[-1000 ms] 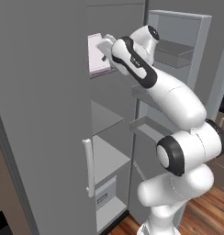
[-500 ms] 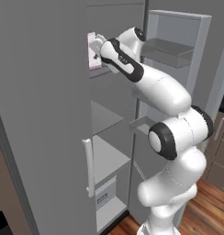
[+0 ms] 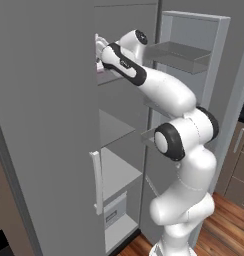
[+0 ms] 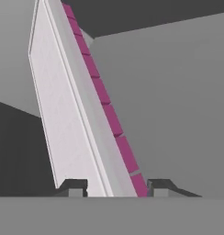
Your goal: The ice cube tray has been filled with water. Take the tray and place it in the freezer to make ice. Close the freezer door after placing the tray.
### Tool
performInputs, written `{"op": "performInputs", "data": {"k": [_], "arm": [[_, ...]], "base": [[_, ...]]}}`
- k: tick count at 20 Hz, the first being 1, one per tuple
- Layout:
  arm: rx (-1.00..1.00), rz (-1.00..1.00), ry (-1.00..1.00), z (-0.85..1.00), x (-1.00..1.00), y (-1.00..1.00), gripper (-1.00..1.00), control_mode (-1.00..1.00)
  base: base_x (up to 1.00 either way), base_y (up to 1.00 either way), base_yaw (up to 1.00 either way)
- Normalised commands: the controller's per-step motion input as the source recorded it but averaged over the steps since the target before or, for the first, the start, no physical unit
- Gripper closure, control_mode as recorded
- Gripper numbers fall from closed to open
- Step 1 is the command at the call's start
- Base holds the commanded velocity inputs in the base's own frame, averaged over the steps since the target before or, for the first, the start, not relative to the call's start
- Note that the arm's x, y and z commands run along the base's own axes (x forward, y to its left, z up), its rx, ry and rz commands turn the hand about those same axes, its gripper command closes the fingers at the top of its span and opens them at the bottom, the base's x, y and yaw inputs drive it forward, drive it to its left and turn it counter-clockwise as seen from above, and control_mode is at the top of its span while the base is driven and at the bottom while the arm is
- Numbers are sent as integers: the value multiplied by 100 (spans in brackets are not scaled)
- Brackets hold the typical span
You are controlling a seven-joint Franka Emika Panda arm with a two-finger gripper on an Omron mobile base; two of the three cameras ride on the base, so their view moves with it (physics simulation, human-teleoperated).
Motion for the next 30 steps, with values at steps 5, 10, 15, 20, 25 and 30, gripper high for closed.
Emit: {"op": "performInputs", "data": {"k": [5,10,15,20,25,30], "arm": [[-1,0,0,0,13,2,-100,-100],[-5,0,0,0,0,0,-100,-100],[-8,0,-1,1,-5,0,-100,-100],[-9,0,-6,2,-32,-19,-100,-100],[-5,-2,-2,0,-32,-32,-100,-100],[0,0,0,-8,-4,-12,-100,-100]], "base": [[0,0,0],[0,0,0],[0,0,0],[0,0,0],[0,0,0],[0,0,0]]}}
